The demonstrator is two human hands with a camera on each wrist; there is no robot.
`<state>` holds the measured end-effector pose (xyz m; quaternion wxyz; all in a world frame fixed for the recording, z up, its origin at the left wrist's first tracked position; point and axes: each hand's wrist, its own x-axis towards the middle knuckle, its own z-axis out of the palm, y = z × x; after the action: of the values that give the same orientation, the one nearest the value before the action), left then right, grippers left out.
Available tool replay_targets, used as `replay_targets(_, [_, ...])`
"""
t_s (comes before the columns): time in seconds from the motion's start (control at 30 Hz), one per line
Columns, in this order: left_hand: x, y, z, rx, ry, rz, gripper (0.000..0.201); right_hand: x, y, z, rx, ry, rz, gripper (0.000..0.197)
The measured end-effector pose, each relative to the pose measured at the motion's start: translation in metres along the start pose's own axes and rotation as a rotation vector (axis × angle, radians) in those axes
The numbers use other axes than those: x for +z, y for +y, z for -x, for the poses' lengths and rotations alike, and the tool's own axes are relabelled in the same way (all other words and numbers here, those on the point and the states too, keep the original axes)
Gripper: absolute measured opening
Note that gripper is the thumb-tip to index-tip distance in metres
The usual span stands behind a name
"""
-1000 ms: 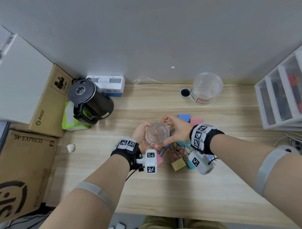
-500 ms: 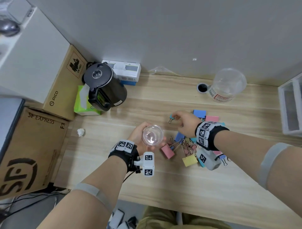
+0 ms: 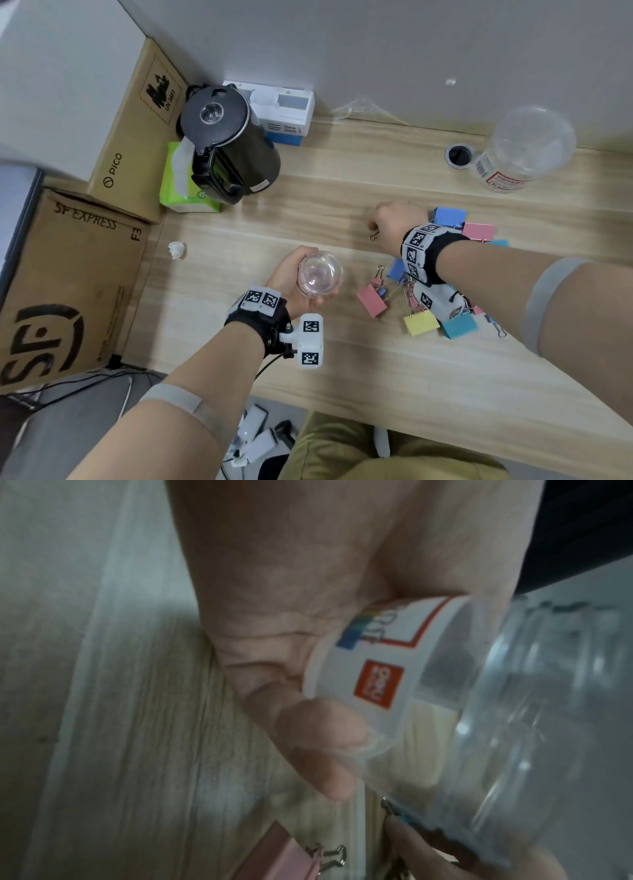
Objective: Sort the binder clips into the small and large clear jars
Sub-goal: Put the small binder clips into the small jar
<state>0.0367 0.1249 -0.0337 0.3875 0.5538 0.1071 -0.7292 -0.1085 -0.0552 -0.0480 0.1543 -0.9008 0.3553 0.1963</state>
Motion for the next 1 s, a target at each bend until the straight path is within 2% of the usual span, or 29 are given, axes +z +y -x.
replay_targets(0.07, [-0.002,0.000,-0.003,-0.012,-0.001,0.008,0.033,0.000,0.000,-0.001,0.003,-0.002,0.013,0.031])
replay_targets(0.17, [-0.001,0.003,-0.004,-0.016,-0.009,-0.006,0.034,-0.003,0.000,0.001,-0.060,0.017,0.020,0.017])
replay_targets(0.23, [0.000,0.004,-0.004,-0.009,-0.009,-0.024,0.035,-0.006,-0.001,0.005,-0.110,0.015,-0.082,0.020])
replay_targets(0.33, [0.003,0.004,-0.004,-0.010,-0.018,-0.042,0.033,-0.010,-0.008,0.017,-0.206,-0.096,-0.224,0.019])
replay_targets(0.47, [0.014,0.004,0.001,-0.012,-0.107,-0.147,0.036,-0.008,-0.014,0.030,-0.226,-0.314,-0.214,0.020])
replay_targets(0.6, [0.028,0.002,0.007,-0.066,-0.210,-0.296,0.039,-0.007,-0.008,0.037,-0.206,-0.306,-0.270,0.024])
replay_targets(0.73, [0.036,-0.006,0.005,-0.130,-0.285,-0.429,0.045,-0.013,-0.004,0.043,-0.201,-0.317,-0.211,0.020])
replay_targets(0.83, [0.041,-0.010,0.001,-0.161,-0.281,-0.493,0.056,-0.013,-0.003,0.044,-0.187,-0.311,-0.130,0.022])
replay_targets(1.0, [0.044,-0.011,0.002,-0.171,-0.234,-0.533,0.050,0.005,-0.005,0.044,-0.168,-0.301,-0.073,0.022])
